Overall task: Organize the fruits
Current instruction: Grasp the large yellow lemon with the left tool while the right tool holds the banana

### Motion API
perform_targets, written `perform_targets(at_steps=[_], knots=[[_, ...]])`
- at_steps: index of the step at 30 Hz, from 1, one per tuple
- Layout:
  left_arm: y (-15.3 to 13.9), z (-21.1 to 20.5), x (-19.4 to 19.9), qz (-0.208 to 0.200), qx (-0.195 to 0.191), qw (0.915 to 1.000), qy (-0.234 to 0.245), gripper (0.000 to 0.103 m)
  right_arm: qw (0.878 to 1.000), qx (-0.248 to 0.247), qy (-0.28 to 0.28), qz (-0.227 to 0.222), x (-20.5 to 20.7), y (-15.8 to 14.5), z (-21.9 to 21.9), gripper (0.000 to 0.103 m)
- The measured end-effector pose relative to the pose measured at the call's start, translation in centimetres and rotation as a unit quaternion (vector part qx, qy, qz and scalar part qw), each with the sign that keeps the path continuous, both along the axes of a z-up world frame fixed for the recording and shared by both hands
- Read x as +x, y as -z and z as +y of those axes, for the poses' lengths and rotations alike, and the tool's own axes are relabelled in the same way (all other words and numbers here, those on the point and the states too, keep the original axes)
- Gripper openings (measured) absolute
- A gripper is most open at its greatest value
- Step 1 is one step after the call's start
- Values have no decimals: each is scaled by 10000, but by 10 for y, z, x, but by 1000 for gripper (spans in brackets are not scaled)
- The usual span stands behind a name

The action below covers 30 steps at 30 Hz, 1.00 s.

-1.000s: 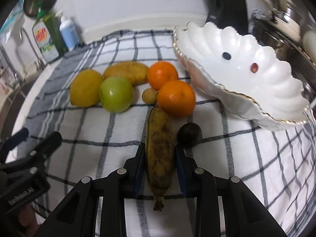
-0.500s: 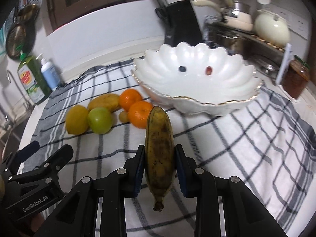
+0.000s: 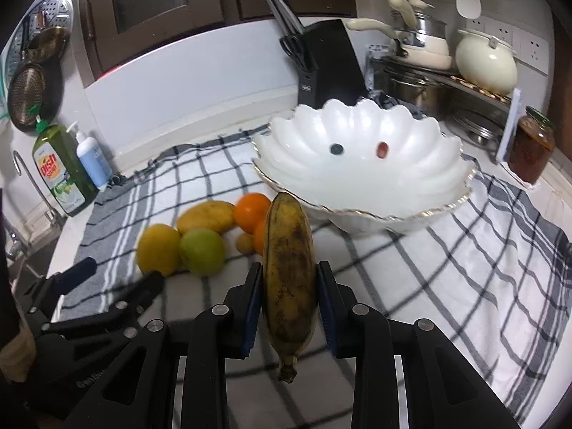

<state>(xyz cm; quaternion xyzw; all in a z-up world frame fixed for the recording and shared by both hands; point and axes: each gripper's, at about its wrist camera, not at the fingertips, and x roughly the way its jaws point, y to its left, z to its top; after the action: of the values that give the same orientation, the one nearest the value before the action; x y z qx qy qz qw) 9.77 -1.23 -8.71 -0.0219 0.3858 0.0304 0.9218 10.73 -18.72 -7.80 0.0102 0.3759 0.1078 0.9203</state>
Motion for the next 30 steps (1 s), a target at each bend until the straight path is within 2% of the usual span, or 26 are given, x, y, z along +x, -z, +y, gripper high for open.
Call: perform_targets(at_steps=[7, 12, 19, 26, 28, 30], knots=[[9, 13, 12, 167, 69, 9996, 237, 97, 10000, 11, -20, -71, 10, -5, 23, 31], [16, 26, 21, 243, 18, 9988, 430, 85, 9999, -35, 22, -103, 16, -4, 40, 31], [23, 38, 37, 349, 2, 9969, 710, 79, 9999, -72, 47, -103, 24, -2, 61, 31], [28, 37, 45, 427, -174, 9932, 1073, 75, 9998, -58, 146, -76, 29, -1, 64, 31], [30, 35, 47, 469, -229, 9920, 1153, 72, 9998, -82, 187, -76, 30, -1, 64, 31], [32, 33, 50, 531, -289, 9905, 1236, 64, 9997, -94, 219, -73, 31, -1, 63, 31]])
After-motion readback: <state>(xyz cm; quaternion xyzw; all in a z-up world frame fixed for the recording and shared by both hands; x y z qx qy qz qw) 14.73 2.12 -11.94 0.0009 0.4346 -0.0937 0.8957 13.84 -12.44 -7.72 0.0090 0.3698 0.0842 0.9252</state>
